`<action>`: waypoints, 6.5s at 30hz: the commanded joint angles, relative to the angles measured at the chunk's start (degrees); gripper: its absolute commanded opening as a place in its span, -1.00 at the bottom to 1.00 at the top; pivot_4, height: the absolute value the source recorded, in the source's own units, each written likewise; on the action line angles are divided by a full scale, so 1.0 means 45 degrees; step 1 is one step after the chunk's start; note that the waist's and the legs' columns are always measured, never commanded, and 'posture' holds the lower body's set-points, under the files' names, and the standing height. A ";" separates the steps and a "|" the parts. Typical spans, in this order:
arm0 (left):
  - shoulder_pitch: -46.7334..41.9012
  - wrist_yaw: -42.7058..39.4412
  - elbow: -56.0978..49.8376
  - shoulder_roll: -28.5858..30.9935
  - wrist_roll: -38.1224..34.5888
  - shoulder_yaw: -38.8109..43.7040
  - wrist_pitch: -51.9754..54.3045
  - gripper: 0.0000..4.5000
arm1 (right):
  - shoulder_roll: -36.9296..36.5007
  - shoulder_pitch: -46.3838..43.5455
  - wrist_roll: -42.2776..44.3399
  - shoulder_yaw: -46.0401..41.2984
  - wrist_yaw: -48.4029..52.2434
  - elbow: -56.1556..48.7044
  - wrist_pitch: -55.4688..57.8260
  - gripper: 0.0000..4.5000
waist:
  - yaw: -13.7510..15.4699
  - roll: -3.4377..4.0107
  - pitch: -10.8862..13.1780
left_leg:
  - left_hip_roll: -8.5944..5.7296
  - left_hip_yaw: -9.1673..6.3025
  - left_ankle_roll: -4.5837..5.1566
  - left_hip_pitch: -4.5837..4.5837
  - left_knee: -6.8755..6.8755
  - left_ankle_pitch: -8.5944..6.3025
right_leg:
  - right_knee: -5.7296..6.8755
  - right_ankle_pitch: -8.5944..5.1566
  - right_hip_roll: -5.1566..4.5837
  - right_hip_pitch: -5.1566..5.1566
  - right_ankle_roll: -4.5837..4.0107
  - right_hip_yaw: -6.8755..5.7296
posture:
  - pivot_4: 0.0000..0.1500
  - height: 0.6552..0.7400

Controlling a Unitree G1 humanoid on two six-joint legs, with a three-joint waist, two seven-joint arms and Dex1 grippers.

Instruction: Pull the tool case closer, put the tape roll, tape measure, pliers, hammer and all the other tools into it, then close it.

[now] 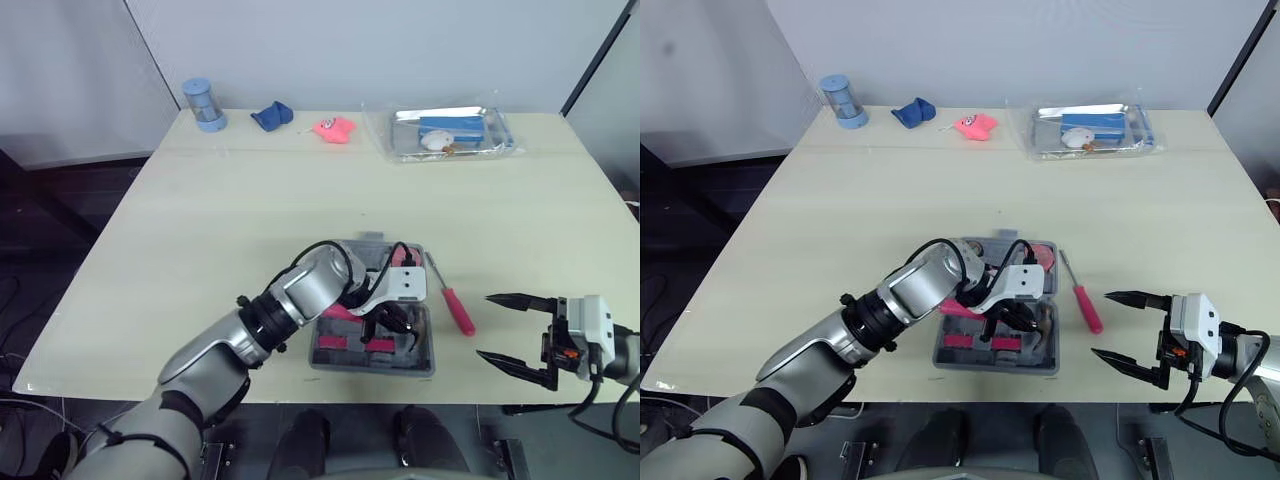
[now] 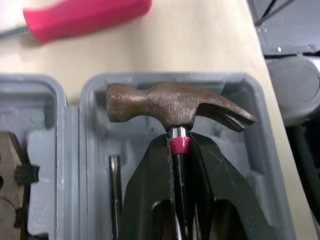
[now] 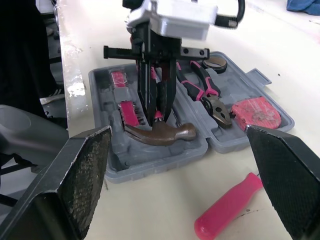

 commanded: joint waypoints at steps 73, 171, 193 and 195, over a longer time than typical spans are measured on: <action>0.3226 -0.0475 0.1612 0.0190 -0.2214 0.5410 -0.6137 -0.89 | -0.0038 -0.0663 0.0011 0.0232 -0.0620 -0.0722 0.0301 1.00 | -0.0011 0.0006 -0.0003 | -0.0007 -0.0012 0.0000 0.0017 0.0013 0.0001 | 0.0011 0.0000 -0.0004 0.0018 0.0005 0.0000 | 1.00 1.00; 0.1731 0.0809 0.1148 -0.1515 0.2109 0.2125 -0.3256 -0.52 | 0.0386 -0.0390 -0.0294 0.0451 -0.1143 -0.0932 0.0009 1.00 | 0.0013 0.0006 -0.0003 | -0.0009 -0.0013 0.0000 0.0013 0.0014 0.0000 | 0.0012 -0.0001 -0.0003 0.0019 0.0005 -0.0001 | 1.00 1.00; 0.1692 0.0245 0.1149 -0.0791 0.0077 0.4010 -0.5017 0.83 | 0.0313 -0.0424 -0.0264 0.0331 -0.0919 -0.0652 -0.0031 1.00 | 0.0018 0.0007 -0.0003 | -0.0009 -0.0012 0.0000 0.0014 0.0014 0.0001 | 0.0011 -0.0001 -0.0005 0.0019 0.0005 0.0000 | 1.00 1.00; 0.1764 0.0199 0.1475 -0.0866 -0.0230 0.4283 -0.5569 0.83 | 0.0323 -0.0436 -0.0264 0.0333 -0.0926 -0.0646 -0.0028 1.00 | 0.0015 0.0007 -0.0003 | -0.0009 -0.0013 0.0000 0.0014 0.0014 0.0001 | 0.0012 -0.0001 -0.0004 0.0019 0.0005 0.0000 | 1.00 1.00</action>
